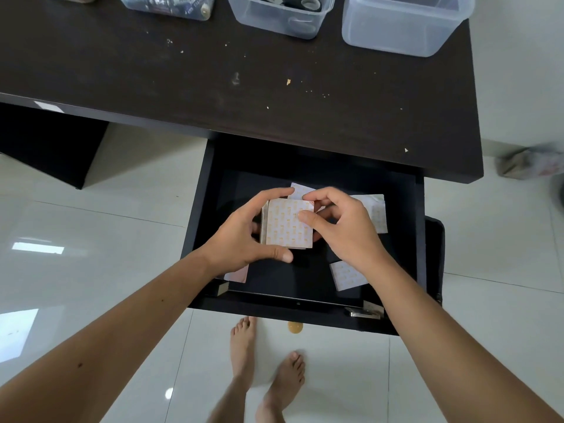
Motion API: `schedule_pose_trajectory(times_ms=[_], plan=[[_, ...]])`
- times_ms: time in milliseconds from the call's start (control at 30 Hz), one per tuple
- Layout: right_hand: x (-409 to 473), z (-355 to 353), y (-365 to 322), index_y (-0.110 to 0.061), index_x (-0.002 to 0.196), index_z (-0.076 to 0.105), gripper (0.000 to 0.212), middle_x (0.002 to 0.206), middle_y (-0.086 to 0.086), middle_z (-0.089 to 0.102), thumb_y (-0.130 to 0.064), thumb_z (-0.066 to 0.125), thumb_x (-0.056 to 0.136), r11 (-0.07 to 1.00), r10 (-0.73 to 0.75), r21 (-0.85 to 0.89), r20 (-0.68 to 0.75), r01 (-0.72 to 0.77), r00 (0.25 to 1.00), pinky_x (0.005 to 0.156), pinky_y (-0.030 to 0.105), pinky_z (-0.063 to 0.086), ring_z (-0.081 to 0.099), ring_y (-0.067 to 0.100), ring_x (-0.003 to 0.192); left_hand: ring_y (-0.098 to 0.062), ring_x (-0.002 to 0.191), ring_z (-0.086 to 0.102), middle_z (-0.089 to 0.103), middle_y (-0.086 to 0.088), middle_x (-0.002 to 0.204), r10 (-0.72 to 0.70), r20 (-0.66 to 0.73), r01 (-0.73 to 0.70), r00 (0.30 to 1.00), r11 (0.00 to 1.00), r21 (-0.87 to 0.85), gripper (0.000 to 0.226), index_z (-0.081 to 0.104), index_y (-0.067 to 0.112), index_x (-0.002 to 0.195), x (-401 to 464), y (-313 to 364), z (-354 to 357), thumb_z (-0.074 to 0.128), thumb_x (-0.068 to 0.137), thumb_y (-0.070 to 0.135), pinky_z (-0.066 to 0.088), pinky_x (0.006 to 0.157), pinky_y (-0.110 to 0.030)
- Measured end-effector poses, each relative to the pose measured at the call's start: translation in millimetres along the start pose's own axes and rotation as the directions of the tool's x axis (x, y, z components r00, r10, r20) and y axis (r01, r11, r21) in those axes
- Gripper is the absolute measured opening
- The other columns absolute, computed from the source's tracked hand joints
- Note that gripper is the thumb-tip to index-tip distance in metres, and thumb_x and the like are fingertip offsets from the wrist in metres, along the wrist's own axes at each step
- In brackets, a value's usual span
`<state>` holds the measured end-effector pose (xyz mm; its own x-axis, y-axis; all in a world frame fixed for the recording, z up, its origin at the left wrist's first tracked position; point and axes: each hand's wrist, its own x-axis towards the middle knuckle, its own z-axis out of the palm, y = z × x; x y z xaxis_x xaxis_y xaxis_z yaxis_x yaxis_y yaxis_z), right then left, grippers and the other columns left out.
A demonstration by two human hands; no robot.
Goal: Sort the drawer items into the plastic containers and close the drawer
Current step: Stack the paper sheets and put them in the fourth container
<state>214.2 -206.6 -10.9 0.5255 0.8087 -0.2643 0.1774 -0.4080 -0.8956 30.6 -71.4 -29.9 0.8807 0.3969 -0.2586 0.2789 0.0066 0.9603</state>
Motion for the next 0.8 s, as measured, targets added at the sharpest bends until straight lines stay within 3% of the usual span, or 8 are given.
schedule_pose_trajectory(times_ms=[133, 267, 333, 433, 533, 600, 700, 800], plan=[[2, 1, -2, -0.026, 0.114, 0.074, 0.027, 0.109, 0.000, 0.066, -0.023, 0.086, 0.090, 0.999, -0.029, -0.020, -0.042, 0.028, 0.999, 0.071, 0.038, 0.067, 0.074, 0.017, 0.086, -0.024, 0.127, 0.060, 0.057, 0.007, 0.139, -0.005, -0.049, 0.003, 0.999, 0.999, -0.047, 0.080, 0.055, 0.037, 0.137, 1, -1, 0, 0.096, 0.073, 0.014, 0.066, 0.081, -0.041], [-5, -33, 3, -0.027, 0.114, 0.076, 0.031, 0.104, -0.008, 0.068, -0.024, 0.089, 0.085, 0.979, -0.080, -0.194, -0.058, 0.068, 0.995, 0.085, 0.021, 0.057, 0.067, 0.009, 0.095, -0.018, 0.128, 0.059, 0.058, 0.010, 0.139, 0.006, -0.100, -0.009, 0.995, 1.000, -0.028, 0.079, 0.053, 0.039, 0.136, 3, -2, -3, 0.095, 0.075, 0.011, 0.064, 0.085, -0.038], [-6, -52, 9, -0.028, 0.118, 0.075, 0.038, 0.111, -0.012, 0.067, -0.023, 0.090, 0.083, 0.938, -0.077, -0.341, -0.047, 0.056, 0.996, 0.095, 0.022, 0.051, 0.063, 0.007, 0.108, -0.018, 0.127, 0.060, 0.058, 0.010, 0.138, 0.002, -0.128, -0.008, 0.992, 0.999, -0.043, 0.079, 0.053, 0.042, 0.134, 4, -2, -5, 0.094, 0.076, 0.008, 0.063, 0.084, -0.036], [-3, -61, 19, -0.030, 0.133, 0.067, 0.057, 0.136, -0.012, 0.053, -0.013, 0.088, 0.083, 0.845, -0.016, -0.534, -0.043, -0.009, 0.999, 0.095, 0.016, 0.036, 0.043, 0.019, 0.134, -0.018, 0.125, 0.061, 0.058, 0.009, 0.138, 0.011, -0.158, -0.022, 0.987, 0.998, -0.067, 0.078, 0.053, 0.046, 0.128, 7, -2, -6, 0.091, 0.076, 0.001, 0.061, 0.079, -0.030], [1, -60, 23, -0.026, 0.153, 0.048, 0.080, 0.160, -0.006, 0.029, 0.003, 0.076, 0.084, 0.763, 0.063, -0.644, -0.021, -0.061, 0.998, 0.098, 0.023, 0.037, 0.024, 0.025, 0.150, -0.021, 0.124, 0.062, 0.058, 0.009, 0.138, 0.010, -0.171, -0.018, 0.985, 0.999, -0.048, 0.078, 0.053, 0.045, 0.129, 8, -4, -8, 0.090, 0.077, -0.001, 0.063, 0.080, -0.031], [3, -59, 24, -0.023, 0.160, 0.036, 0.092, 0.164, -0.003, 0.023, 0.010, 0.072, 0.083, 0.709, 0.122, -0.700, 0.000, -0.087, 0.993, 0.098, 0.025, 0.036, 0.020, 0.025, 0.154, -0.023, 0.124, 0.061, 0.057, 0.010, 0.138, -0.003, -0.159, 0.002, 0.987, 1.000, -0.006, 0.079, 0.052, 0.046, 0.131, 7, -5, -7, 0.090, 0.078, 0.001, 0.065, 0.084, -0.038], [5, -58, 28, -0.020, 0.163, 0.033, 0.094, 0.160, -0.001, 0.028, 0.013, 0.072, 0.083, 0.658, 0.136, -0.747, -0.007, -0.096, 0.991, 0.097, 0.026, 0.039, 0.026, 0.026, 0.149, -0.024, 0.126, 0.060, 0.056, 0.014, 0.139, -0.003, -0.151, 0.012, 0.989, 0.998, 0.056, 0.080, 0.051, 0.048, 0.132, 6, -6, -7, 0.091, 0.078, 0.004, 0.066, 0.086, -0.042], [5, -58, 31, -0.018, 0.159, 0.039, 0.088, 0.152, -0.003, 0.034, 0.000, 0.080, 0.084, 0.670, 0.110, -0.738, -0.009, -0.081, 0.994, 0.104, 0.032, 0.042, 0.030, 0.025, 0.142, -0.023, 0.125, 0.061, 0.056, 0.012, 0.138, -0.005, -0.178, 0.018, 0.984, 0.997, 0.073, 0.081, 0.050, 0.049, 0.132, 7, -6, -8, 0.092, 0.078, 0.006, 0.065, 0.086, -0.041]])
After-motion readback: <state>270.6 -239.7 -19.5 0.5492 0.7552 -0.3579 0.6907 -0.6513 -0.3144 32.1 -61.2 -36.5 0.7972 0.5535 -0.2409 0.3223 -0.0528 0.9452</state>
